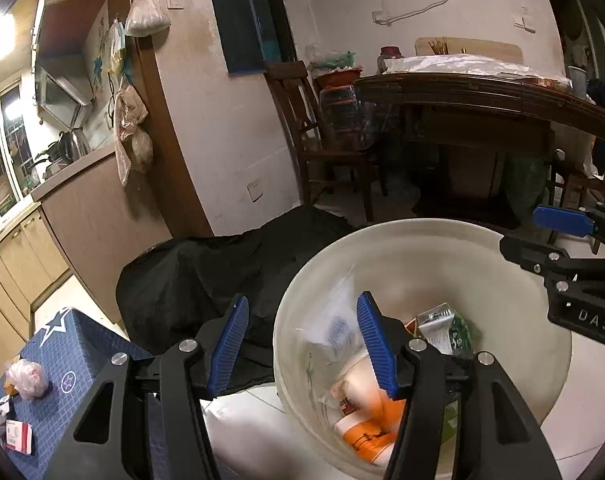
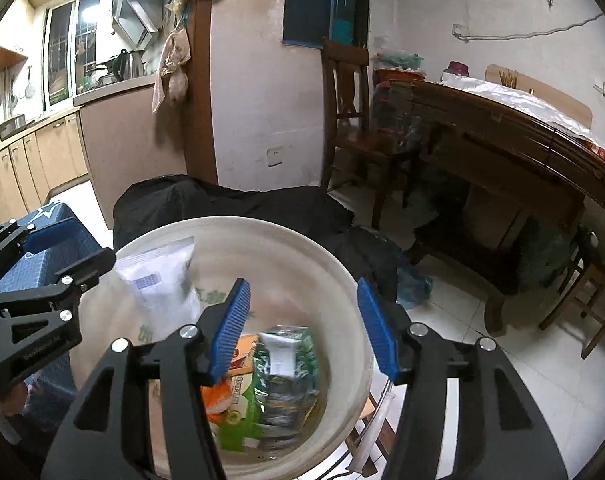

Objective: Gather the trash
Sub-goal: 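Open both grippers to drop the wipes pack and snack bag into the bucket, then move both open grippers back over the remaining trash on the table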

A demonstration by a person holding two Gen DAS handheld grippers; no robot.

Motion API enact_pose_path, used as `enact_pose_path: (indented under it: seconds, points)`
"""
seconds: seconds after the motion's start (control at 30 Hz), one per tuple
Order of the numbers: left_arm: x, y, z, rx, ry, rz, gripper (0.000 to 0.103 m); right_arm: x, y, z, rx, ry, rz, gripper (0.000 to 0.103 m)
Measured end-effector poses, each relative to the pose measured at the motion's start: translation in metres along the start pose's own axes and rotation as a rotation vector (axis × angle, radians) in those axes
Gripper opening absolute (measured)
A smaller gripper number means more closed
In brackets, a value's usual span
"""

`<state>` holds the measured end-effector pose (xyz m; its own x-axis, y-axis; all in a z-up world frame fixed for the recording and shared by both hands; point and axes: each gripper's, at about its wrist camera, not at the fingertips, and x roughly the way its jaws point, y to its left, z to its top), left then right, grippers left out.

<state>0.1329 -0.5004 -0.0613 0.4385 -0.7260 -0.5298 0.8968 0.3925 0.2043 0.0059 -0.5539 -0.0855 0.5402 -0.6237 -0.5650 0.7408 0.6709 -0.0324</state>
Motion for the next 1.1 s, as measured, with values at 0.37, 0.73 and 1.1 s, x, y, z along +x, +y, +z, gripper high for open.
enact_pose_path:
  seconds: [0.37, 0.73, 1.1]
  points:
    - [-0.014, 0.011, -0.006, -0.024, -0.002, 0.019, 0.058, -0.005, 0.013, 0.003, -0.006, -0.012, 0.024, 0.054]
    - [-0.028, 0.024, -0.009, -0.038, -0.022, 0.076, 0.058, -0.004, 0.026, 0.005, 0.010, -0.008, 0.055, 0.054]
    - [-0.042, 0.058, -0.016, -0.077, -0.030, 0.147, 0.058, -0.003, 0.063, 0.014, -0.024, -0.016, 0.105, 0.054]
